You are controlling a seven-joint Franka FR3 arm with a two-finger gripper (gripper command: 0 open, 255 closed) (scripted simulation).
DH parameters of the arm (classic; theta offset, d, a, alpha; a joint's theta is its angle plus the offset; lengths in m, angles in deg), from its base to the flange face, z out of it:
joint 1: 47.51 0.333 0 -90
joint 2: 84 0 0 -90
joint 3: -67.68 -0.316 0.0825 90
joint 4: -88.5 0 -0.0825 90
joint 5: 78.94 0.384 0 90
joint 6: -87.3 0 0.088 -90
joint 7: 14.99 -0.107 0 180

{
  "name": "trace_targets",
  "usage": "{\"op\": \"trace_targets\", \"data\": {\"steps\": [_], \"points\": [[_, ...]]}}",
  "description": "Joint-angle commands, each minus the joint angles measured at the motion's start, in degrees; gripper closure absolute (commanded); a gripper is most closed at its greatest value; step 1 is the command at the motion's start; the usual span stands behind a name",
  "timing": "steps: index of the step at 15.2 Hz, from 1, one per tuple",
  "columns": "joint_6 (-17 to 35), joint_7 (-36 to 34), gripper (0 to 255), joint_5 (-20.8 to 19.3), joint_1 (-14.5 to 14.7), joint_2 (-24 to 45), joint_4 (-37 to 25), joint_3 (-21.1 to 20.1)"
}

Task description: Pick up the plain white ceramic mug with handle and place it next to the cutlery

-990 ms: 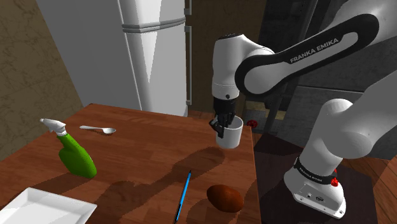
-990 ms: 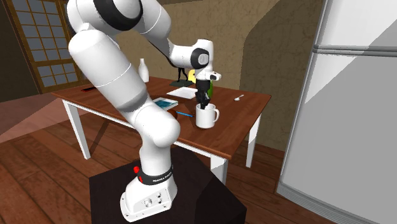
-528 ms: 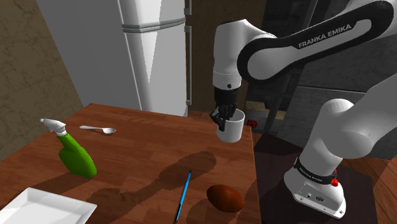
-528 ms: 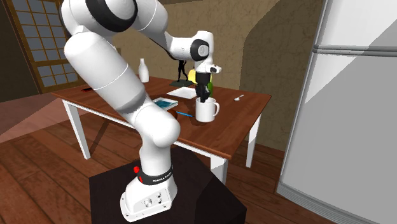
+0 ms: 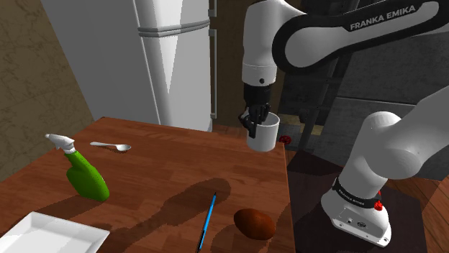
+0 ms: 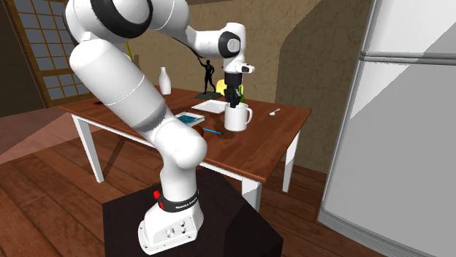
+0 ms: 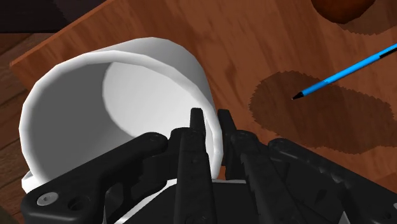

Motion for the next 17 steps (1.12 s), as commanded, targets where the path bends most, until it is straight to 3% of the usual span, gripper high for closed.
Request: {"op": "trace_targets", "data": {"steps": [1,8,17], "points": [[-1.8,-0.1,255,-0.2,-0.1,-0.3,-1.5,0.2],[-7.1,-0.2,255,-0.7,-0.3,-0.8,-6.3,0.9],[-0.5,-6.0,255,-5.3,-2.4,21.1,-21.5,-4.2]]}}
